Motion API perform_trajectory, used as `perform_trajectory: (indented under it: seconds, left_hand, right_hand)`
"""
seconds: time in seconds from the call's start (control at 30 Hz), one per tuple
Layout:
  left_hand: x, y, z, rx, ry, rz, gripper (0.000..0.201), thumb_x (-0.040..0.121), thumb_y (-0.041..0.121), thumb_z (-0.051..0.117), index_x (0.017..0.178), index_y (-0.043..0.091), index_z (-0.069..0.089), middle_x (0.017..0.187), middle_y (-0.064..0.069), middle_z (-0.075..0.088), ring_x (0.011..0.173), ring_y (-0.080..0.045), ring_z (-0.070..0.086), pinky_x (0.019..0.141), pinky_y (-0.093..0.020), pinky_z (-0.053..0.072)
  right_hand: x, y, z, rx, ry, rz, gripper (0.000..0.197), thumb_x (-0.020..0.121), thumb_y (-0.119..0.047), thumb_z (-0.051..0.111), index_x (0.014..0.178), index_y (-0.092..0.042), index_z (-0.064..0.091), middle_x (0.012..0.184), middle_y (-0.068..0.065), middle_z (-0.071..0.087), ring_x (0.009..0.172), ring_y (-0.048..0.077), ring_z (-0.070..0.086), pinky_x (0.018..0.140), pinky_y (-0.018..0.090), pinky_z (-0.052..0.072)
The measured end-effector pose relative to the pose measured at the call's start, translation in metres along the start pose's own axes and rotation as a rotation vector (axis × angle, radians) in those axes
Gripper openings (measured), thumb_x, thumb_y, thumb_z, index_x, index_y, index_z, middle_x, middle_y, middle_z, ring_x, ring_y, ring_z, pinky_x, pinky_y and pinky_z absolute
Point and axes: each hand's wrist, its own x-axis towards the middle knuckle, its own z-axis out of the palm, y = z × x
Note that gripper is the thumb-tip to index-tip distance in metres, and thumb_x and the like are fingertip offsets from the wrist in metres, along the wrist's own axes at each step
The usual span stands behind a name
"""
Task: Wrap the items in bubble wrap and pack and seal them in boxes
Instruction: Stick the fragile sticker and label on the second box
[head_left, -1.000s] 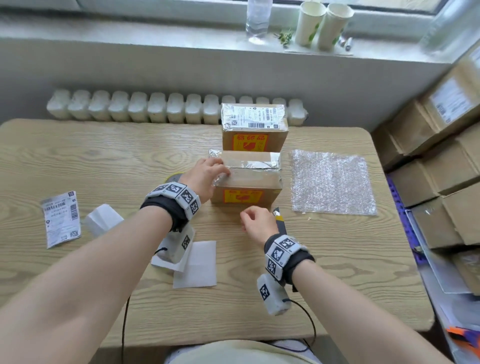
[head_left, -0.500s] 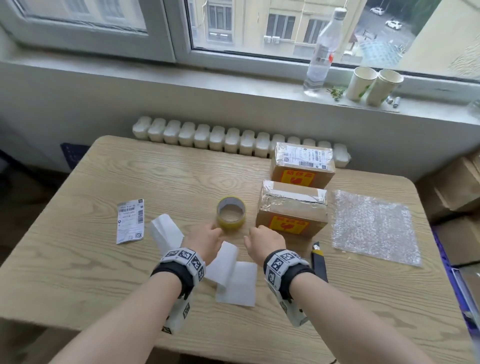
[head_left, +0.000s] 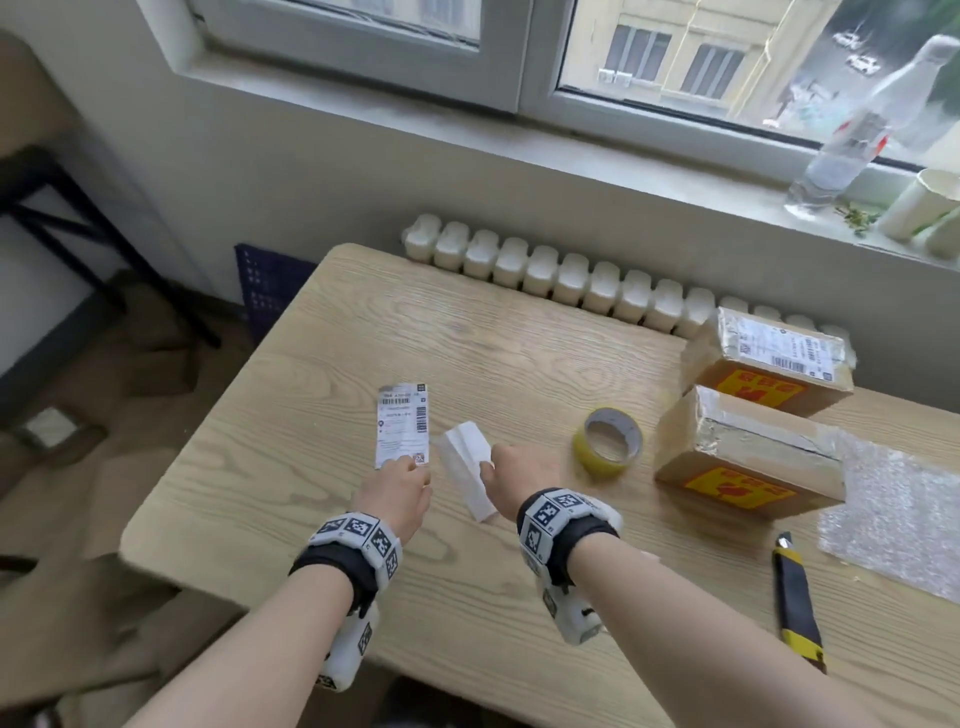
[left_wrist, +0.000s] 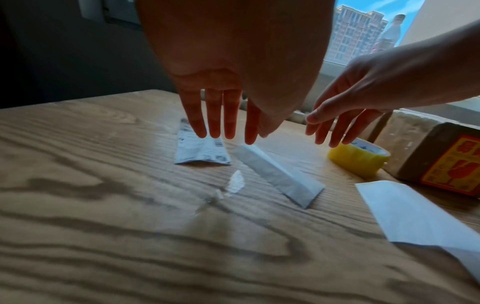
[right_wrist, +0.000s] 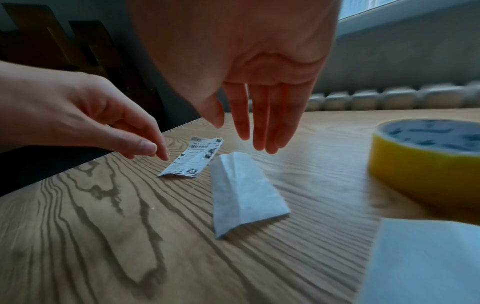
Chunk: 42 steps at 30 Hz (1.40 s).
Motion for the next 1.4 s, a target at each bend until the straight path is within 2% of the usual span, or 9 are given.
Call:
perform_trajectory:
  seconds: [0.17, 0.33, 0.47, 0.63, 0.8, 0.97, 1.13, 1.27, 1.4]
  left_hand:
    - [0.0, -0.046, 0.017, -0.1, 0.031, -0.038, 0.032, 0.097, 0.026, 0.042, 0.124, 0.016, 0.055, 0.128, -0.001, 0.051, 0.118, -0.02, 0.048, 0.09, -0.036, 0.045]
    - [0.006, -0.072, 0.034, -0.152, 0.16, 0.029, 0.046, 0.078, 0.012, 0.071, 0.122, 0.01, 0.059, 0.132, -0.011, 0.055, 0.116, -0.029, 0.057, 0.089, -0.043, 0.05]
    - [0.009, -0.082, 0.048, -0.088, -0.006, 0.017, 0.054, 0.098, 0.03, 0.037, 0.149, 0.027, 0.02, 0.158, 0.009, 0.007, 0.146, -0.014, 0.007, 0.117, -0.039, 0.009]
    - [-0.004, -0.095, 0.06, 0.025, 0.055, 0.211, 0.046, 0.083, 0.034, 0.037, 0.123, 0.027, 0.059, 0.132, 0.007, 0.057, 0.122, -0.017, 0.054, 0.104, -0.036, 0.029]
    - [-0.012, -0.098, 0.067, -0.022, 0.151, 0.326, 0.038, 0.087, 0.033, 0.04, 0.114, 0.021, 0.065, 0.13, 0.005, 0.059, 0.121, -0.019, 0.056, 0.104, -0.038, 0.028]
    - [-0.014, -0.095, 0.065, -0.02, 0.144, 0.348, 0.036, 0.086, 0.032, 0.039, 0.112, 0.021, 0.061, 0.129, 0.006, 0.06, 0.12, -0.019, 0.057, 0.105, -0.037, 0.027]
    - [-0.014, -0.094, 0.066, 0.024, 0.122, 0.344, 0.042, 0.084, 0.032, 0.038, 0.114, 0.02, 0.065, 0.13, 0.006, 0.059, 0.12, -0.019, 0.057, 0.105, -0.037, 0.026]
    - [-0.014, -0.093, 0.066, 0.034, 0.15, 0.343, 0.041, 0.083, 0.03, 0.039, 0.112, 0.02, 0.065, 0.13, 0.007, 0.059, 0.119, -0.019, 0.057, 0.105, -0.036, 0.024]
    - [-0.012, -0.09, 0.067, 0.008, 0.165, 0.315, 0.04, 0.069, 0.019, 0.077, 0.108, 0.021, 0.067, 0.128, 0.007, 0.061, 0.117, -0.019, 0.059, 0.104, -0.035, 0.026]
  right_hand:
    - [0.029, -0.043, 0.018, 0.13, -0.093, 0.014, 0.031, 0.098, -0.032, 0.038, 0.11, -0.009, 0.057, 0.108, 0.009, 0.063, 0.097, 0.027, 0.059, 0.07, 0.03, 0.04]
    - [0.054, -0.064, 0.035, 0.396, -0.127, 0.077, 0.034, 0.096, -0.025, 0.049, 0.125, -0.009, 0.054, 0.121, 0.006, 0.061, 0.108, 0.024, 0.059, 0.092, 0.032, 0.047]
    - [0.07, -0.074, 0.047, 0.512, -0.072, 0.109, 0.027, 0.093, -0.021, 0.052, 0.115, -0.007, 0.06, 0.109, 0.007, 0.066, 0.1, 0.025, 0.063, 0.086, 0.036, 0.05]
    - [0.082, -0.068, 0.043, 0.555, -0.067, 0.175, 0.032, 0.09, -0.018, 0.058, 0.12, -0.008, 0.053, 0.117, 0.006, 0.061, 0.105, 0.023, 0.059, 0.089, 0.031, 0.047]
    - [0.09, -0.059, 0.043, 0.479, -0.06, 0.175, 0.06, 0.087, -0.023, 0.065, 0.138, -0.013, 0.035, 0.139, 0.003, 0.04, 0.125, 0.02, 0.045, 0.101, 0.038, 0.042]
    - [0.096, -0.058, 0.04, 0.354, -0.052, 0.168, 0.058, 0.084, -0.023, 0.069, 0.134, -0.014, 0.04, 0.134, 0.004, 0.045, 0.125, 0.021, 0.044, 0.107, 0.04, 0.034]
    - [0.1, -0.054, 0.033, 0.305, -0.146, 0.329, 0.019, 0.082, -0.015, 0.065, 0.095, -0.017, 0.052, 0.105, 0.003, 0.06, 0.102, 0.024, 0.055, 0.096, 0.041, 0.038]
    - [0.098, -0.044, 0.034, 0.339, -0.205, 0.371, 0.016, 0.081, -0.012, 0.063, 0.07, -0.017, 0.052, 0.078, 0.001, 0.062, 0.086, 0.024, 0.062, 0.09, 0.041, 0.048]
    - [0.093, -0.033, 0.033, 0.402, -0.222, 0.346, 0.009, 0.082, -0.01, 0.061, 0.074, -0.012, 0.059, 0.078, 0.004, 0.063, 0.067, 0.017, 0.055, 0.058, 0.028, 0.046]
